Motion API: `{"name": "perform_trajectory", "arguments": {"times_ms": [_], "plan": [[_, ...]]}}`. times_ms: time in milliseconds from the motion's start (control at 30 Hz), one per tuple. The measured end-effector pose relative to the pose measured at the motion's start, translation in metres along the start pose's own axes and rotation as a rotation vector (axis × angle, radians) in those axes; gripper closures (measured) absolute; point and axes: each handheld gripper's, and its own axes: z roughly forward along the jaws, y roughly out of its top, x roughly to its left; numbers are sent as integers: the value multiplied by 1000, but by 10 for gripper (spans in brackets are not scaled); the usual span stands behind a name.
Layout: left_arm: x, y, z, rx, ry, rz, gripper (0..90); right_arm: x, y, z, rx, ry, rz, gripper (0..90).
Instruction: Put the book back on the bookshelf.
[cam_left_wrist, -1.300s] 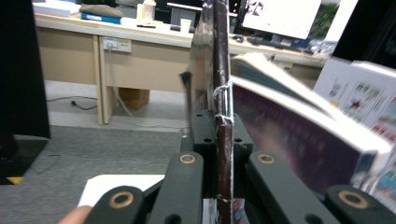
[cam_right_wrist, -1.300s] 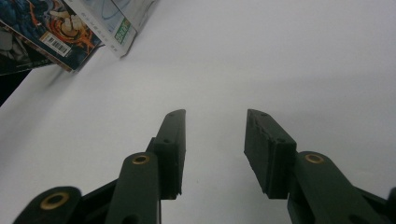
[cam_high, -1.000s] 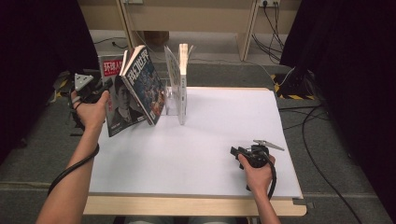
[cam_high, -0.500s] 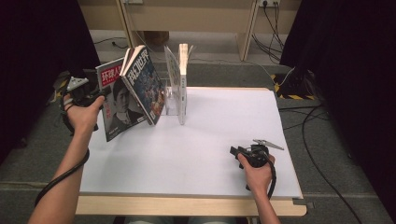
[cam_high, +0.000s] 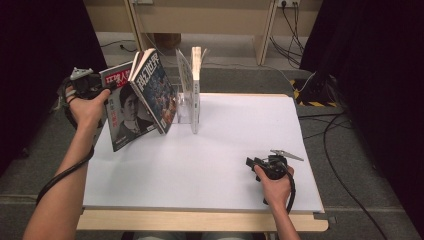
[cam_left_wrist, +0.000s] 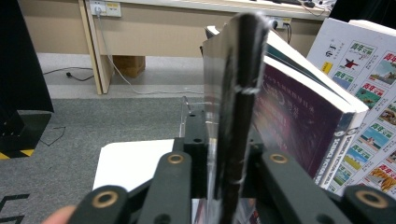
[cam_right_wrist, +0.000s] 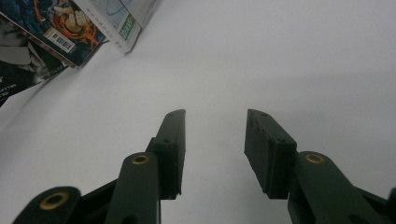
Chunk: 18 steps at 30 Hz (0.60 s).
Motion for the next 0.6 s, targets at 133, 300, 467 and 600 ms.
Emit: {"name": "perform_trajectory", "arguments": {"times_ms": [133, 300, 467, 600], "plan": [[-2, 3, 1, 26, -2, 4, 842, 0, 0, 0, 0, -1, -1, 594], [-5, 5, 0, 57, -12, 22, 856, -1, 0, -1, -2, -1, -3, 594], [-6, 2, -5, 48, -41, -15, 859, -3, 0, -1, -4, -6, -3, 594], [-5, 3, -8, -15, -25, -57, 860, -3, 0, -1, -4, -4, -2, 594]]}}
